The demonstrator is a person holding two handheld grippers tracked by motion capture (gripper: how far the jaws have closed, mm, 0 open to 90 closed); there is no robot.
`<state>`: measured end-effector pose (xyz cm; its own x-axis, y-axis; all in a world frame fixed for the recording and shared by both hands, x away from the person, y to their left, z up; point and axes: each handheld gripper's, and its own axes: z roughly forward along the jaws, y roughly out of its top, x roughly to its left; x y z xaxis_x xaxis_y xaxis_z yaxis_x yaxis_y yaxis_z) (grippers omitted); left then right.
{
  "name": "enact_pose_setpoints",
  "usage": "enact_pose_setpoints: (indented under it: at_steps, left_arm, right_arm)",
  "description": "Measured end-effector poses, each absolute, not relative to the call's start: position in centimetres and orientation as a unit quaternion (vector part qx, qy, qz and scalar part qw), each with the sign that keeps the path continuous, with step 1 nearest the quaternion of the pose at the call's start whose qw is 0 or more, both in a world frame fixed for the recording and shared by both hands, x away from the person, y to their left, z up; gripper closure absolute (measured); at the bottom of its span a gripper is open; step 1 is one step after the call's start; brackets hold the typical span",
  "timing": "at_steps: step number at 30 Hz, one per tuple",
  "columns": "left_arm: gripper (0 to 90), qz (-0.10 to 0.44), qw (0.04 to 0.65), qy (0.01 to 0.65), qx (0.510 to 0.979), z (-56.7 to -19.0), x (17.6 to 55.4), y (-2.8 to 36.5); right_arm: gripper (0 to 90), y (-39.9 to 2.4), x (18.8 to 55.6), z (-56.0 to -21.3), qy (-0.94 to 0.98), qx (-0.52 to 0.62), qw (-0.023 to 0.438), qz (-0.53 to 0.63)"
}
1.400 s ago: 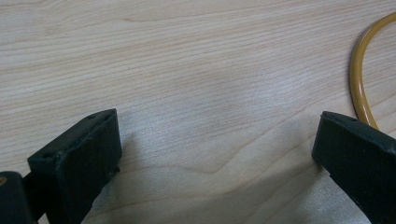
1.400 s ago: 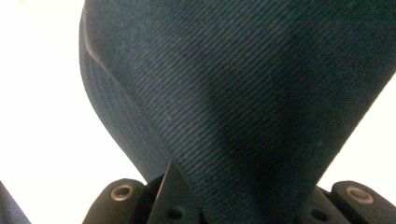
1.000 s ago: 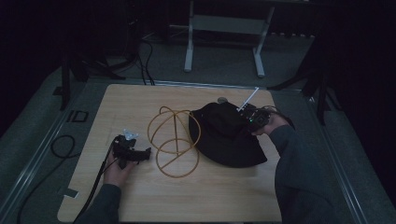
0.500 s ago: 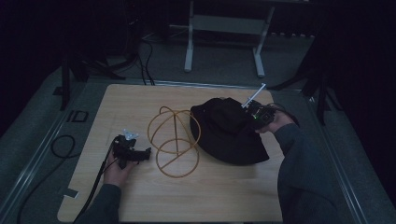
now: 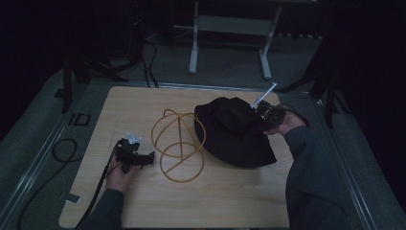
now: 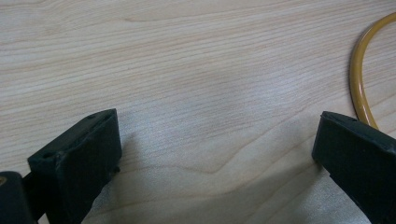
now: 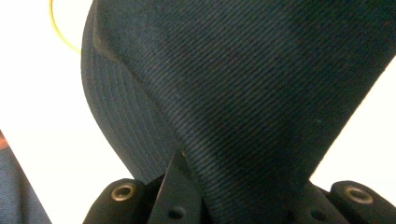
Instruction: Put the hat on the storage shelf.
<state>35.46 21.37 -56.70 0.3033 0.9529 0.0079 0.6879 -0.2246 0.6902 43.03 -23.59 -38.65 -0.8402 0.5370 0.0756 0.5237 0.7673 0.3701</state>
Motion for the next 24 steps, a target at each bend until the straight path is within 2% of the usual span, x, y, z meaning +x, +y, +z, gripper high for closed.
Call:
enact_pose_setpoints:
  at_steps: [24]
  left_arm:
    - [1.5,0.222,0.297,0.547,0.751,-56.7,35.5,21.4]
  right_arm:
    - [87.3,-25.5,42.7,-36.3,0.927,0.293,0.028,0.232]
